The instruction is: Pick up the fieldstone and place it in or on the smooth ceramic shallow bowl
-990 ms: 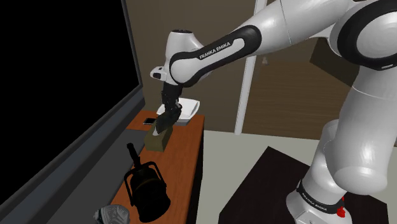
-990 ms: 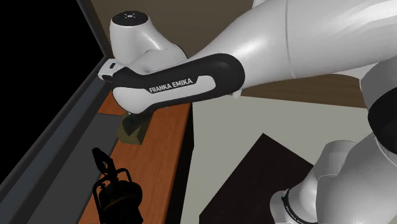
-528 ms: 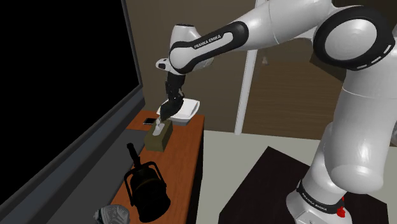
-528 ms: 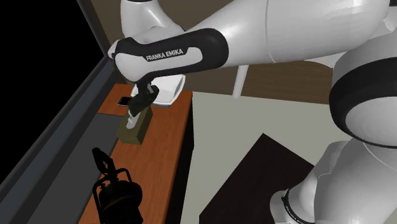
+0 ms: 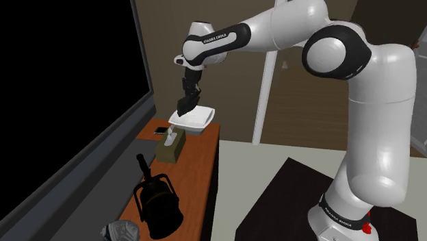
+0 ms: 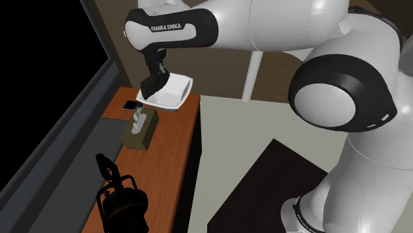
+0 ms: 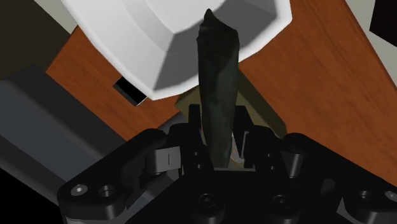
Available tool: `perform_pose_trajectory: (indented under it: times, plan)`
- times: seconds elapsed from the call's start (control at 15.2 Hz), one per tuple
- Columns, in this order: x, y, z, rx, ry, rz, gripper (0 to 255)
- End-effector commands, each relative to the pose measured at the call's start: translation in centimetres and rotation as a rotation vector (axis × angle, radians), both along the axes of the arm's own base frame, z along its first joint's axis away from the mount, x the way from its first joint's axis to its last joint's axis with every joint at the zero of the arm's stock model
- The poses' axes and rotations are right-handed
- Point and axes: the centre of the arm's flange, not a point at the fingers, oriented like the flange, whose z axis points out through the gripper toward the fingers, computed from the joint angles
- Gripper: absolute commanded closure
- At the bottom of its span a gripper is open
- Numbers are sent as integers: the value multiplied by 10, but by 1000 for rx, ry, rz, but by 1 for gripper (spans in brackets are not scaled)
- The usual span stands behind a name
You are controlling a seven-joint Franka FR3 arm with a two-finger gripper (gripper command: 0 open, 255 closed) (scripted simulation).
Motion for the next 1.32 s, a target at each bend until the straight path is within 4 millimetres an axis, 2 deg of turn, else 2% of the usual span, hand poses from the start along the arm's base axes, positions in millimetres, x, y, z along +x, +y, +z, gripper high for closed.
perform_pose_trajectory:
  times: [0.0,0.4,1.25]
  plan:
    - [16,-23,2,0,0,2,255]
    - [67,-86,8,0,0,2,255]
    - [67,-86,-61,0,0,2,255]
